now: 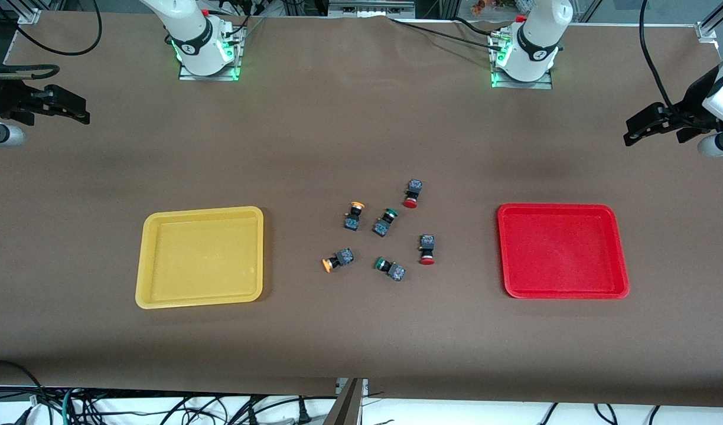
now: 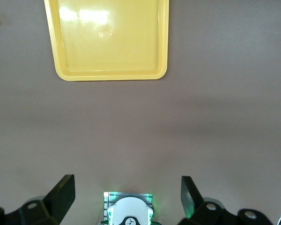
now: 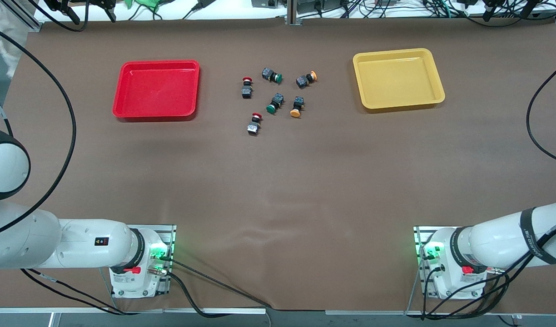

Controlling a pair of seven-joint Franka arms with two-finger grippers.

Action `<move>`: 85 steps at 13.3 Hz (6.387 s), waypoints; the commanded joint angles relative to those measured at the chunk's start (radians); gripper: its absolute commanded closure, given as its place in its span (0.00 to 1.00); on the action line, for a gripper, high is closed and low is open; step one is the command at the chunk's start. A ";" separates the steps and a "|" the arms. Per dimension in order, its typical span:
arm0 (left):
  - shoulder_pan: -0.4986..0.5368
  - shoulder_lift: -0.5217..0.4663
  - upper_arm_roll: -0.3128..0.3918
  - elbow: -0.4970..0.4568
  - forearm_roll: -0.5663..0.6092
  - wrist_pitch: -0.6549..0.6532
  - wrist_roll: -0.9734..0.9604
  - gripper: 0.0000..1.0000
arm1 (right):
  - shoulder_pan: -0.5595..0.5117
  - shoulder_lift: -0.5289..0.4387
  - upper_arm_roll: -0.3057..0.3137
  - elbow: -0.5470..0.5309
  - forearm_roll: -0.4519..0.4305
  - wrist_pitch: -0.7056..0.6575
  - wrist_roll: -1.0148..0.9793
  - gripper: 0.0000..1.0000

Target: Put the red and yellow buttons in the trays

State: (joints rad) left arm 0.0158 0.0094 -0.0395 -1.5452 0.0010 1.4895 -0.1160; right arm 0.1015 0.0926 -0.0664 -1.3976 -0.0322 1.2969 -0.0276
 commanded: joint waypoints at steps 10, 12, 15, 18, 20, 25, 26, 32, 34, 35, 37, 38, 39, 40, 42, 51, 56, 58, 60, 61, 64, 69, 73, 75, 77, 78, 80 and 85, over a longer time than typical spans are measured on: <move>-0.002 0.021 -0.003 0.037 0.022 -0.015 -0.010 0.00 | -0.013 0.041 0.005 0.008 -0.012 0.015 0.012 0.00; -0.002 0.020 -0.003 0.037 0.022 -0.015 -0.008 0.00 | -0.020 0.047 0.005 0.008 -0.003 0.031 0.008 0.00; -0.002 0.020 -0.003 0.039 0.022 -0.015 -0.010 0.00 | -0.006 0.110 0.010 0.006 -0.006 0.064 0.005 0.00; -0.002 0.020 -0.003 0.039 0.022 -0.015 -0.008 0.00 | 0.038 0.177 0.022 0.000 0.020 0.134 0.026 0.00; -0.002 0.020 -0.003 0.039 0.020 -0.015 -0.008 0.00 | 0.102 0.232 0.022 -0.001 0.028 0.203 0.156 0.00; -0.002 0.021 -0.003 0.039 0.022 -0.015 -0.008 0.00 | 0.263 0.363 0.022 -0.001 0.133 0.382 0.450 0.00; -0.002 0.021 -0.003 0.039 0.022 -0.015 -0.008 0.00 | 0.294 0.392 0.022 -0.001 0.156 0.431 0.525 0.00; -0.028 0.081 0.000 0.053 0.011 -0.015 0.005 0.00 | 0.522 0.591 0.022 0.006 0.155 0.772 0.935 0.00; -0.030 0.147 0.000 0.089 0.005 -0.011 0.030 0.00 | 0.579 0.653 0.017 0.006 0.146 0.882 1.023 0.00; -0.037 0.190 -0.002 0.111 0.007 -0.011 0.013 0.00 | 0.590 0.677 0.017 0.006 0.144 0.904 1.028 0.00; -0.082 0.269 -0.002 0.120 0.008 -0.012 0.013 0.00 | 0.624 0.729 0.017 0.008 0.140 0.975 1.032 0.00; -0.114 0.317 -0.002 0.120 0.010 -0.011 0.013 0.00 | 0.639 0.749 0.017 0.008 0.138 0.998 1.031 0.00; -0.152 0.375 0.000 0.120 0.020 -0.002 0.016 0.00 | 0.644 0.756 0.016 0.008 0.136 0.998 1.031 0.00; -0.172 0.417 0.001 0.119 0.023 0.036 0.016 0.00 | 0.644 0.759 0.016 0.008 0.129 0.998 1.029 0.00; -0.184 0.458 -0.002 0.094 0.024 0.145 0.030 0.00 | 0.644 0.765 0.016 0.011 0.126 1.004 1.028 0.00; -0.280 0.607 -0.002 0.091 -0.044 0.397 0.004 0.00 | 0.644 0.797 0.013 0.017 0.110 1.070 1.017 0.49; -0.381 0.698 -0.002 0.093 -0.053 0.604 -0.112 0.00 | 0.620 0.747 0.007 0.031 0.074 1.040 0.967 0.96; -0.445 0.737 0.001 0.091 -0.036 0.668 -0.311 0.00 | 0.549 0.690 0.008 0.031 0.086 0.937 0.829 0.96; -0.448 0.768 0.001 0.089 -0.035 0.698 -0.358 0.00 | 0.457 0.630 0.008 0.029 0.092 0.834 0.651 0.96; -0.450 0.784 0.000 0.089 -0.035 0.716 -0.363 0.00 | 0.413 0.613 0.008 0.029 0.092 0.773 0.532 0.96; -0.484 0.824 0.000 0.065 -0.036 0.836 -0.378 0.00 | 0.260 0.613 -0.006 0.019 0.086 0.677 0.254 0.96; -0.476 0.816 0.003 0.051 -0.035 0.831 -0.359 0.90 | 0.057 0.659 0.000 0.005 0.095 0.685 0.006 0.96; -0.467 0.769 0.012 0.059 -0.036 0.700 -0.366 1.00 | -0.009 0.719 0.000 -0.021 0.121 0.725 0.000 0.96; -0.429 0.703 0.015 0.056 -0.035 0.594 -0.361 1.00 | -0.028 0.730 0.000 -0.021 0.121 0.734 -0.043 0.96; -0.358 0.637 0.015 0.059 -0.035 0.414 -0.302 1.00 | -0.036 0.730 0.000 -0.021 0.121 0.731 -0.046 0.92; -0.318 0.614 0.015 0.059 -0.035 0.341 -0.239 1.00 | -0.034 0.730 -0.001 -0.017 0.121 0.725 -0.032 0.42; -0.226 0.589 0.015 0.059 -0.029 0.240 -0.109 0.98 | -0.017 0.714 0.003 -0.006 0.121 0.722 -0.035 0.00; -0.064 0.606 0.013 0.053 0.060 0.248 0.306 0.93 | 0.131 0.662 0.019 0.029 0.114 0.720 0.198 0.00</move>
State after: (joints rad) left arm -0.0935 0.6125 -0.0127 -1.4766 0.0393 1.7249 0.0577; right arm 0.1788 0.7817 -0.0445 -1.3615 0.0783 2.0256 0.0428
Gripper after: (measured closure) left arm 0.595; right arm 0.000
